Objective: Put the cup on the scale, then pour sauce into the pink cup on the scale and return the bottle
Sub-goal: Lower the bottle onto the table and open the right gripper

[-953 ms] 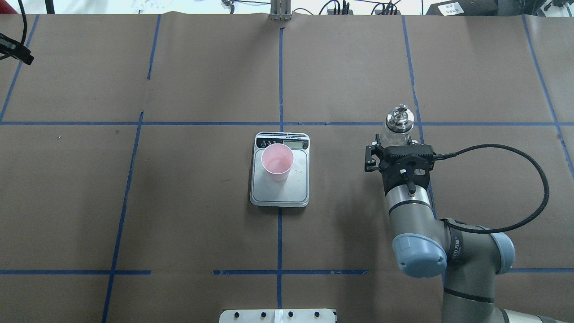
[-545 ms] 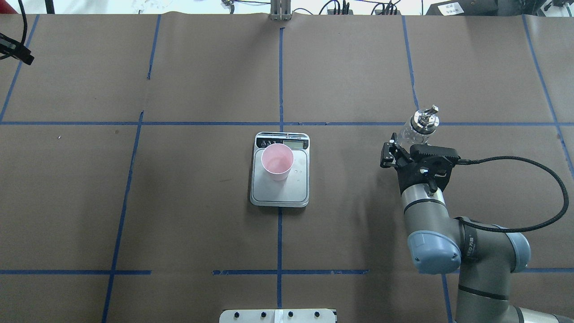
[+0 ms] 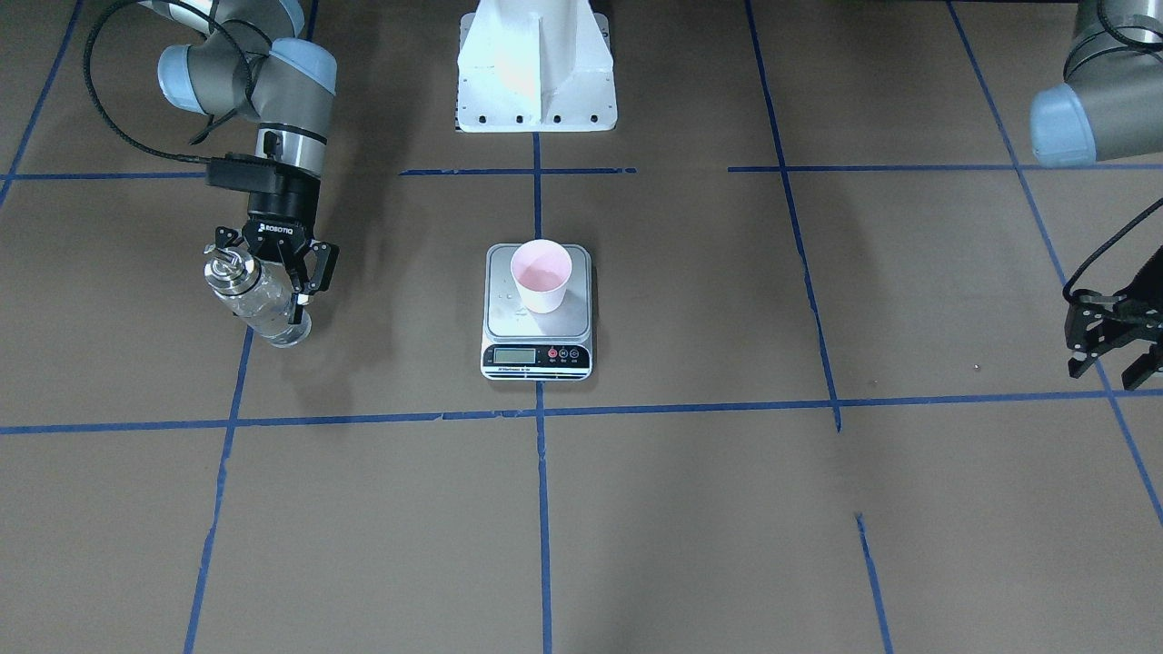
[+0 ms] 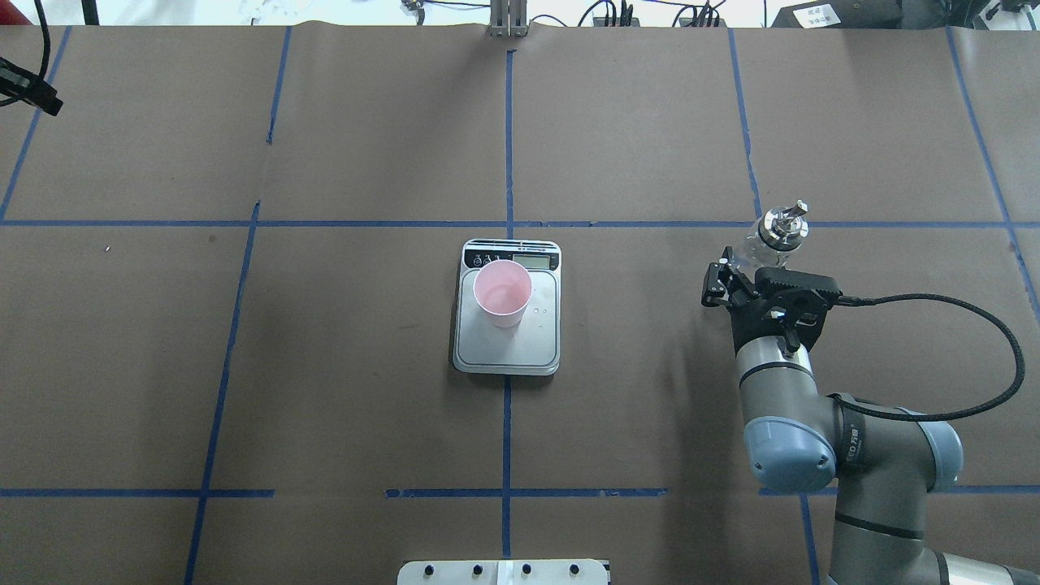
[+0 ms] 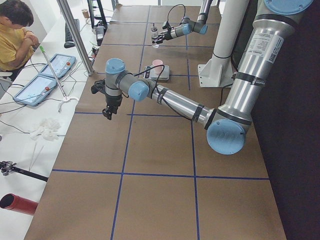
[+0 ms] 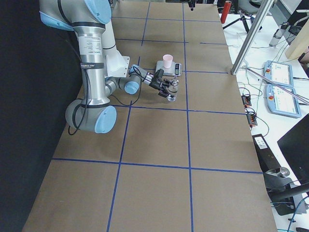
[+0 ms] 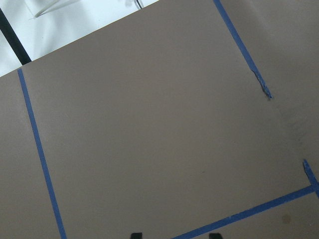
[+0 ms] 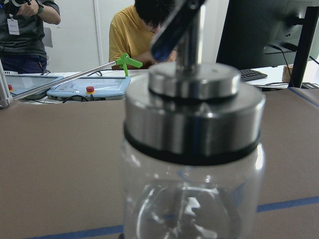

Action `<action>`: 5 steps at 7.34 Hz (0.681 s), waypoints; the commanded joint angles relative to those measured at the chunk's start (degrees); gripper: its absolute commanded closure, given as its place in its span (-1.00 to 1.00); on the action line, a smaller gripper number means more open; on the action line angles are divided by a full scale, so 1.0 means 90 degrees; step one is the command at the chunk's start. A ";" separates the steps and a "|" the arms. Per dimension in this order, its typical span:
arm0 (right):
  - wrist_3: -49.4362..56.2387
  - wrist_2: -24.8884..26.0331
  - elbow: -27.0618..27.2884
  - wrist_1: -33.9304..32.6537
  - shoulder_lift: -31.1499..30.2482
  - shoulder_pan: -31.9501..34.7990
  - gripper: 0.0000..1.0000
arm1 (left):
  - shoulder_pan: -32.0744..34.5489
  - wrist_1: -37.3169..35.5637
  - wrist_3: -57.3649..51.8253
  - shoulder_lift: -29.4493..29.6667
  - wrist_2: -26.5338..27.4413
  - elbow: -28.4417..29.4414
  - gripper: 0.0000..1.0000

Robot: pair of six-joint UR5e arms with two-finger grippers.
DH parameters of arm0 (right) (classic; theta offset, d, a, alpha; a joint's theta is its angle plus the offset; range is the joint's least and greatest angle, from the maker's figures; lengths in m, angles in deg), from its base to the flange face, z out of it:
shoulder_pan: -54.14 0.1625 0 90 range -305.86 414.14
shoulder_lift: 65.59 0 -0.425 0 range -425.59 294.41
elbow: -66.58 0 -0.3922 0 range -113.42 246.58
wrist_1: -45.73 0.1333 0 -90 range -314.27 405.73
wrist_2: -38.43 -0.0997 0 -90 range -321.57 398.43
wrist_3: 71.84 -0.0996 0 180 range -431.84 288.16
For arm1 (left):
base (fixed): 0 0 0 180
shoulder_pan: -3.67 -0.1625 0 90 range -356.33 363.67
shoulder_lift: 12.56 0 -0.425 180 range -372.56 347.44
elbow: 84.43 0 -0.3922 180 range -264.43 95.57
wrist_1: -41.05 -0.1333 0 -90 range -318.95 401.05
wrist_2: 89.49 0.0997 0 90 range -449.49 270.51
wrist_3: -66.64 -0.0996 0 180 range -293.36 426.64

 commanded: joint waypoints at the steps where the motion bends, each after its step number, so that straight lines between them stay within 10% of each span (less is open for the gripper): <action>1: -0.0262 -0.0002 -0.0112 0.0000 -0.0012 0.0078 1.00 | 0.0000 0.0000 0.0000 0.0012 0.0009 -0.0013 -0.09; 5: -0.0440 -0.0011 -0.0230 0.0029 -0.0148 0.0078 1.00 | 0.0000 -0.0019 0.0010 0.0012 0.0009 -0.0062 -0.09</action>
